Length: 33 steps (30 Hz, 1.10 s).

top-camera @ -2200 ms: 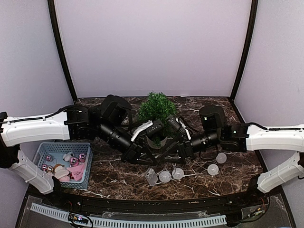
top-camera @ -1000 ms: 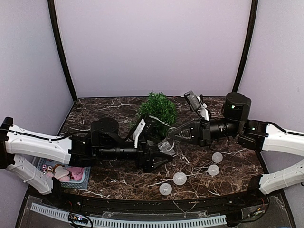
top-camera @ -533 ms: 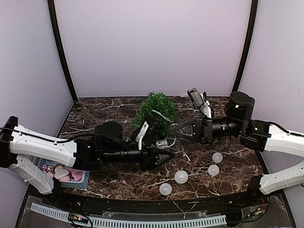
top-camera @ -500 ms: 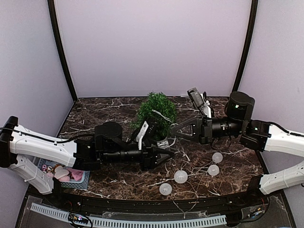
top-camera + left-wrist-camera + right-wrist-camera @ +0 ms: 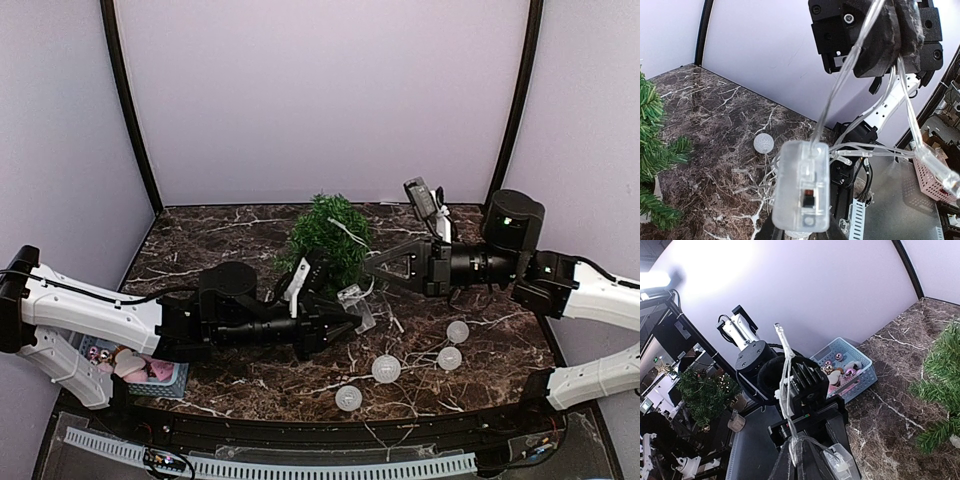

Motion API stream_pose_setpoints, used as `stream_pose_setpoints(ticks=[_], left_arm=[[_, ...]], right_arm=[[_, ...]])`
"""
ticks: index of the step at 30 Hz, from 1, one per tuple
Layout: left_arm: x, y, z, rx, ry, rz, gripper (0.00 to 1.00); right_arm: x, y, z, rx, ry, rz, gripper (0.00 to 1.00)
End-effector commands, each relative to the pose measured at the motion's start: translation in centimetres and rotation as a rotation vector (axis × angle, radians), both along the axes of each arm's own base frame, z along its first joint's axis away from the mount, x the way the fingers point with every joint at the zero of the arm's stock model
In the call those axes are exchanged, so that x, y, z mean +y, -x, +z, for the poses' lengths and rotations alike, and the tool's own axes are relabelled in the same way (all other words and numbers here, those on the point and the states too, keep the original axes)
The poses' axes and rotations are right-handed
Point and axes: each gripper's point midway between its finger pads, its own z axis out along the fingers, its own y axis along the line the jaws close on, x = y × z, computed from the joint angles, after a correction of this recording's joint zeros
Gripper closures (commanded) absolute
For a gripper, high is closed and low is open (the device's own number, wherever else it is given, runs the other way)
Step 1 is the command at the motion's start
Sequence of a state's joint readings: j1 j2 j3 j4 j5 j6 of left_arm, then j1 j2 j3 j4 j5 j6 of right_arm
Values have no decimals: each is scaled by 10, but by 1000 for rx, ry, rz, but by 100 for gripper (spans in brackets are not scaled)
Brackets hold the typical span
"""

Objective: Decorate the small christmas tree
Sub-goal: Pass from the right arm to the left

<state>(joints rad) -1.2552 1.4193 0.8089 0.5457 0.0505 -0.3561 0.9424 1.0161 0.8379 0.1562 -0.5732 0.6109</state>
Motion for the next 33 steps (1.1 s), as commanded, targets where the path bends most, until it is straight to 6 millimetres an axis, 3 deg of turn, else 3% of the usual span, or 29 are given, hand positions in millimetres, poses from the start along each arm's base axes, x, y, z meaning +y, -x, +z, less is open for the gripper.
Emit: stream_pose_setpoints(ticks=[1, 9, 11, 14, 18, 21, 28, 33], left_arm=[[0, 2, 13, -15, 49, 0, 85], [11, 2, 4, 3, -2, 24, 87], [17, 3, -2, 16, -43, 23, 87], [21, 12, -13, 48, -117, -16, 88], [28, 28, -31, 119, -224, -88, 92], [36, 41, -42, 177, -278, -131, 93], [42, 64, -44, 227, -353, -242, 93], [40, 82, -41, 276, -382, -350, 93]], right_arm=[[-4, -4, 22, -43, -51, -27, 100], [-17, -27, -7, 17, 59, -202, 98], [-24, -31, -21, 44, 108, -248, 79], [-37, -36, -43, 77, 185, -319, 38], [-56, -42, -58, 78, 277, -407, 18], [-54, -33, -59, 57, 307, -345, 15], [-11, 19, -70, 58, 337, 20, 23], [11, 41, -82, 65, 360, 181, 26]])
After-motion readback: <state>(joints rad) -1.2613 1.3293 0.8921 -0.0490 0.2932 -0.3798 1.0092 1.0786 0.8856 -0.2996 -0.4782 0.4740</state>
